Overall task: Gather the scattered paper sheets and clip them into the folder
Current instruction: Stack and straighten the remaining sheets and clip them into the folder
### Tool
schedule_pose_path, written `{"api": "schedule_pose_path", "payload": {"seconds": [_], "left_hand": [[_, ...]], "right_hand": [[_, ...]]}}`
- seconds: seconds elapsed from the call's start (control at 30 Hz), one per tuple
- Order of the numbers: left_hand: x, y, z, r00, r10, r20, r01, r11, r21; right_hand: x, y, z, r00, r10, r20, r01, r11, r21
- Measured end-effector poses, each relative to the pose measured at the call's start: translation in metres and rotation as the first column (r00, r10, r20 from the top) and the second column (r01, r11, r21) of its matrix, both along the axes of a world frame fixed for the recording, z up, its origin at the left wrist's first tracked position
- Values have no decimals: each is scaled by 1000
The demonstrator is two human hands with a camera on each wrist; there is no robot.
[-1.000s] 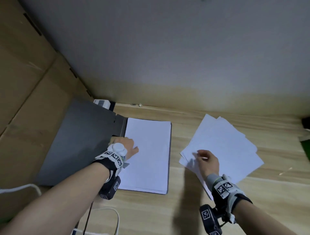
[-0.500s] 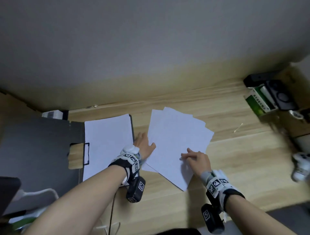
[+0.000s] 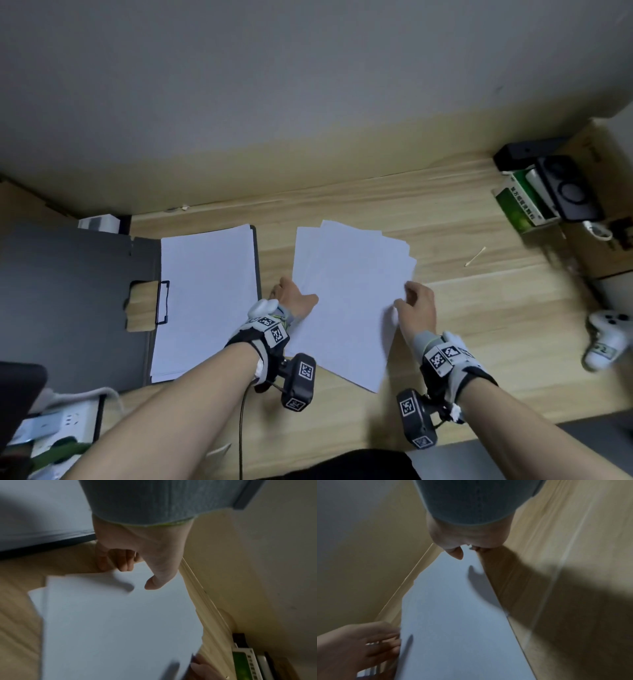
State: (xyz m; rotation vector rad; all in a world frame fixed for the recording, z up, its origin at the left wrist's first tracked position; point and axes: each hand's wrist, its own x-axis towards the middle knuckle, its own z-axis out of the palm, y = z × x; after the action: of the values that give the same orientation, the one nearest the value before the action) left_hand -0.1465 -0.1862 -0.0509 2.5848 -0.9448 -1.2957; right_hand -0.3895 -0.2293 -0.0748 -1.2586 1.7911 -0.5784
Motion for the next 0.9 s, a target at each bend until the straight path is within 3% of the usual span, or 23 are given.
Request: {"api": "schedule_pose_path", "payload": {"seconds": [0.13,0.33,0.5,0.63,0.73,0.9], "left_hand": [[-10,3,1,991,127,-28,-128,992,-19],[-13,22,6,912,353,-211,-381,918,-109],[-9,32,14,883,348,-315,-424,880,-216],[0,28,26,867,301,-396,-431,852,-298],[17,26,41,888,249,-386,-398,837,-376],[43,18,88,910,132,-393,-350,753,-557]], "right_hand": [[19,-12,-4,971,2,238,-24,996,90],[12,-24,-8,929,-25,370,-52,979,197],[0,-30,-6,930,-51,363,-34,974,226],[12,-40,5,920,40,391,-146,958,246],[30,-43,22,895,94,436,-221,943,250],[61,-45,76,828,88,553,-197,970,140]]}}
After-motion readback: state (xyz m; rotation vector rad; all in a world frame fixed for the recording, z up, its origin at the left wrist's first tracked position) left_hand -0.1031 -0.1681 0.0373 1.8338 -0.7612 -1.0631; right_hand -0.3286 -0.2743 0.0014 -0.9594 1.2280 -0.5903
